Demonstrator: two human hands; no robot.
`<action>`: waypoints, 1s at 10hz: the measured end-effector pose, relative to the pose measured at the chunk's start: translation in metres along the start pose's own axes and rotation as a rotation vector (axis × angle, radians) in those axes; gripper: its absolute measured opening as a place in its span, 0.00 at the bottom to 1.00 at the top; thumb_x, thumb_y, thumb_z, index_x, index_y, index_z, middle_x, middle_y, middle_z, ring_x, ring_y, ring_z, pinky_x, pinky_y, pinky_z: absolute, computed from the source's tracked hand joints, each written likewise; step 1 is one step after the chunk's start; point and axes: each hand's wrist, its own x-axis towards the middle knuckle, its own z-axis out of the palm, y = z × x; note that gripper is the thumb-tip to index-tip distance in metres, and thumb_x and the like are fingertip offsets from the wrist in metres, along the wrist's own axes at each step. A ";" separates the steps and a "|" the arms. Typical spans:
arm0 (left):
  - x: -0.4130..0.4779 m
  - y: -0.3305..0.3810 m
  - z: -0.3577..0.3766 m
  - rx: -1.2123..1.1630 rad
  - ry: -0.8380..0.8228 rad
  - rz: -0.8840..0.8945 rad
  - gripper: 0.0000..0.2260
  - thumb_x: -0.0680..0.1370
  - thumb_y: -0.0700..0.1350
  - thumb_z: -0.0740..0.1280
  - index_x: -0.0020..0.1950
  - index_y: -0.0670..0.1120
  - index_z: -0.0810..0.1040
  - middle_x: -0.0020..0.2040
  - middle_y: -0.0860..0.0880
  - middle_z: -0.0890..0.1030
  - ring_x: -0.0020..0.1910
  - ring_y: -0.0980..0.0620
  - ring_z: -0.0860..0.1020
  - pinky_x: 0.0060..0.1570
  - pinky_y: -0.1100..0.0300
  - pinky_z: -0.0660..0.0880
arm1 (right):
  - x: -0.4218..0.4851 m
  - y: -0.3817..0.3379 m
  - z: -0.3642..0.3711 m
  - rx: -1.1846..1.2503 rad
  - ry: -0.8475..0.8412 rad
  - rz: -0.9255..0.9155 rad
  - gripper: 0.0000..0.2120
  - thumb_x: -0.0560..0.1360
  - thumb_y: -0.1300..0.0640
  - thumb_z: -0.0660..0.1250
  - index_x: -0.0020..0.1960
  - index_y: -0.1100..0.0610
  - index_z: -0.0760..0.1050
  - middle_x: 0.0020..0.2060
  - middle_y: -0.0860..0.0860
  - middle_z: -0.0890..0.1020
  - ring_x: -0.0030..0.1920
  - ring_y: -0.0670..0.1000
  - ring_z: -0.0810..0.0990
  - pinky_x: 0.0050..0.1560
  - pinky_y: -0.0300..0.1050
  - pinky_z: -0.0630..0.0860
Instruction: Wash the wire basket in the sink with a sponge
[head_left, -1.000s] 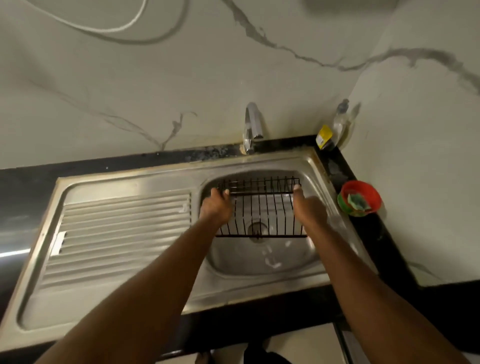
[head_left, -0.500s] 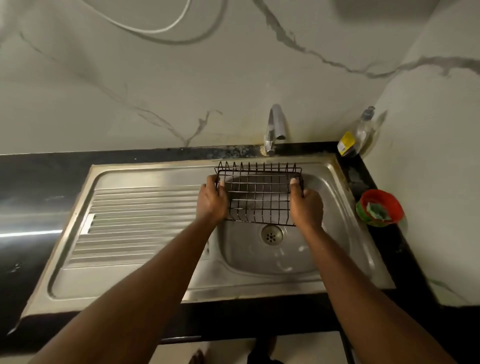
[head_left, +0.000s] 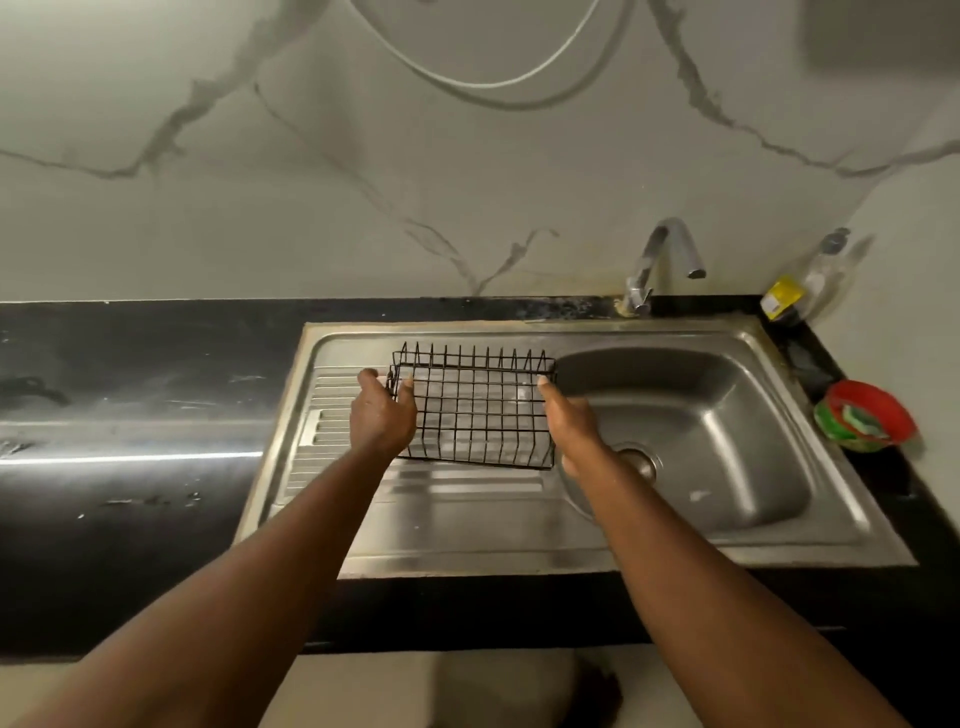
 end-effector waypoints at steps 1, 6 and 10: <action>0.007 -0.020 -0.022 -0.001 -0.060 -0.024 0.25 0.85 0.54 0.64 0.76 0.39 0.69 0.65 0.39 0.80 0.60 0.40 0.79 0.59 0.52 0.74 | -0.007 0.003 0.028 -0.044 -0.016 0.007 0.25 0.80 0.36 0.65 0.61 0.57 0.76 0.48 0.52 0.77 0.45 0.49 0.77 0.44 0.46 0.74; -0.005 -0.077 -0.051 -0.019 -0.220 -0.082 0.25 0.84 0.55 0.66 0.74 0.39 0.73 0.69 0.39 0.79 0.66 0.38 0.78 0.68 0.45 0.75 | -0.047 0.034 0.063 0.021 -0.004 0.117 0.32 0.80 0.38 0.66 0.74 0.60 0.72 0.71 0.58 0.76 0.71 0.59 0.74 0.70 0.55 0.70; -0.029 -0.025 -0.052 0.285 -0.094 0.191 0.34 0.82 0.58 0.68 0.82 0.43 0.61 0.82 0.40 0.60 0.80 0.39 0.63 0.76 0.43 0.67 | -0.056 0.000 0.014 -0.392 0.004 -0.219 0.30 0.81 0.43 0.66 0.79 0.53 0.64 0.75 0.56 0.73 0.72 0.57 0.74 0.69 0.52 0.73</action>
